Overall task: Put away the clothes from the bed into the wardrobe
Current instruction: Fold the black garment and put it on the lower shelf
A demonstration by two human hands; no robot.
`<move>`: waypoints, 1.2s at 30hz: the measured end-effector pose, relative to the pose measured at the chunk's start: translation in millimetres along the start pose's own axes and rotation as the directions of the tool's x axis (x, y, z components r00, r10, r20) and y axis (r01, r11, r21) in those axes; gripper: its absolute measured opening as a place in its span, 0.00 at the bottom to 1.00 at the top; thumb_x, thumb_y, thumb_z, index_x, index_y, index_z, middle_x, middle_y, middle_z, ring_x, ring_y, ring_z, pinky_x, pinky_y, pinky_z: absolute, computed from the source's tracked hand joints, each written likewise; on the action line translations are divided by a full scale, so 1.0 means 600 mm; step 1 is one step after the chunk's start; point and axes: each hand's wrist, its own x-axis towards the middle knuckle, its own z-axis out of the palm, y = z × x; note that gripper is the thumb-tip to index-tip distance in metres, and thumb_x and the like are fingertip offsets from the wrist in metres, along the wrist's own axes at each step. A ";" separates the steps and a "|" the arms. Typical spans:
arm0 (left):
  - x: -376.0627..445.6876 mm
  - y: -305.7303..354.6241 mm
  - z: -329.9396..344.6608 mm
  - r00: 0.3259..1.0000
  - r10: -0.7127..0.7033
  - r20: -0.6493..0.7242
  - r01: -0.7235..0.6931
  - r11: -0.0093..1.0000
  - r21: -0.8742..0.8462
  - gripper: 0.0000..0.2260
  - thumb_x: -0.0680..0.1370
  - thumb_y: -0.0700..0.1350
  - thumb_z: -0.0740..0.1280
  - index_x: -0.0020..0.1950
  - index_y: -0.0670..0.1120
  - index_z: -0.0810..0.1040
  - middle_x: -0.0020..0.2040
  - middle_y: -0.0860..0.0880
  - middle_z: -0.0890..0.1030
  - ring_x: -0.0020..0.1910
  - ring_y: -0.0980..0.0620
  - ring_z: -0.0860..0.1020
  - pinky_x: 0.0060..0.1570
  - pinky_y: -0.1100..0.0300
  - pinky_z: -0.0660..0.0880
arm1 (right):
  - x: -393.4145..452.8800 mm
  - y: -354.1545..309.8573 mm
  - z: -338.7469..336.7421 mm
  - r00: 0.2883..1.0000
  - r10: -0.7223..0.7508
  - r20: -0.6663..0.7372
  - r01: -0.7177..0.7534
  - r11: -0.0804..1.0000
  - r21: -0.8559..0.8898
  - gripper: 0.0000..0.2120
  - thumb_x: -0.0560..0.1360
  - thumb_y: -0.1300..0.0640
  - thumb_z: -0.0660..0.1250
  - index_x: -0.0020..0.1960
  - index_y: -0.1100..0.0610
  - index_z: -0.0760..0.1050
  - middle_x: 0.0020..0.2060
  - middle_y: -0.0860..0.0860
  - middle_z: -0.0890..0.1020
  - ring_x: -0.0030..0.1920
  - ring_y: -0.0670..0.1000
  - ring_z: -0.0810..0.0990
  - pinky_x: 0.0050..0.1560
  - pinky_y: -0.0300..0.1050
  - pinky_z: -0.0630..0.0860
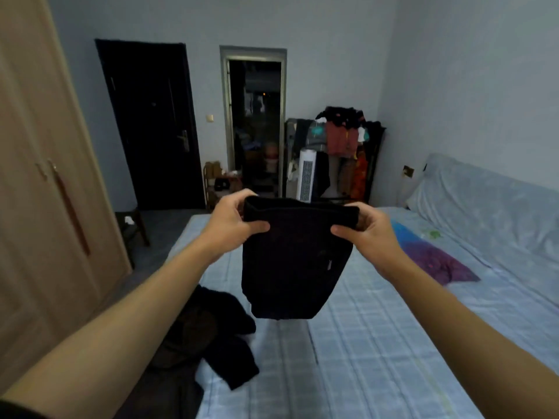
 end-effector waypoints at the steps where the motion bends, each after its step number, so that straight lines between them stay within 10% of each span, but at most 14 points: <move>1: -0.031 -0.019 0.017 0.999 -0.030 0.020 0.030 1.000 0.007 0.14 0.70 0.33 0.78 0.49 0.45 0.80 0.47 0.49 0.84 0.49 0.53 0.84 0.48 0.58 0.81 | -0.036 0.023 0.000 0.999 0.041 0.007 -0.041 0.999 -0.002 0.14 0.69 0.72 0.75 0.47 0.56 0.79 0.38 0.46 0.86 0.42 0.45 0.84 0.44 0.38 0.79; 5: -0.147 -0.075 0.071 0.987 -0.123 0.100 0.117 0.991 0.067 0.14 0.69 0.32 0.78 0.47 0.46 0.80 0.42 0.52 0.83 0.42 0.62 0.82 0.41 0.67 0.76 | -0.174 0.088 -0.007 0.982 0.184 0.029 -0.184 0.983 -0.006 0.13 0.69 0.72 0.75 0.47 0.58 0.80 0.38 0.49 0.85 0.41 0.47 0.84 0.43 0.39 0.79; 10: -0.250 -0.107 0.097 0.976 -0.167 0.140 0.156 0.984 0.084 0.14 0.68 0.35 0.80 0.48 0.42 0.80 0.44 0.45 0.85 0.45 0.48 0.84 0.51 0.46 0.81 | -0.287 0.106 -0.009 0.959 0.283 0.028 -0.284 0.958 0.032 0.12 0.69 0.73 0.75 0.46 0.60 0.79 0.36 0.49 0.85 0.39 0.47 0.83 0.40 0.38 0.78; 16: -0.315 -0.130 0.093 0.972 -0.166 0.167 0.155 0.985 0.074 0.14 0.66 0.36 0.81 0.46 0.44 0.80 0.44 0.46 0.84 0.46 0.48 0.84 0.52 0.43 0.81 | -0.356 0.108 0.006 0.938 0.343 0.043 -0.344 0.939 0.024 0.11 0.69 0.71 0.75 0.49 0.62 0.80 0.42 0.56 0.85 0.43 0.53 0.85 0.46 0.45 0.81; 36: -0.155 -0.368 0.064 0.869 -0.353 0.346 0.373 0.928 0.009 0.13 0.66 0.38 0.80 0.47 0.44 0.82 0.45 0.45 0.85 0.46 0.49 0.85 0.51 0.48 0.82 | -0.220 0.274 0.121 0.751 0.654 -0.091 -0.654 0.756 0.032 0.12 0.71 0.65 0.76 0.53 0.60 0.82 0.46 0.57 0.87 0.47 0.57 0.87 0.52 0.57 0.83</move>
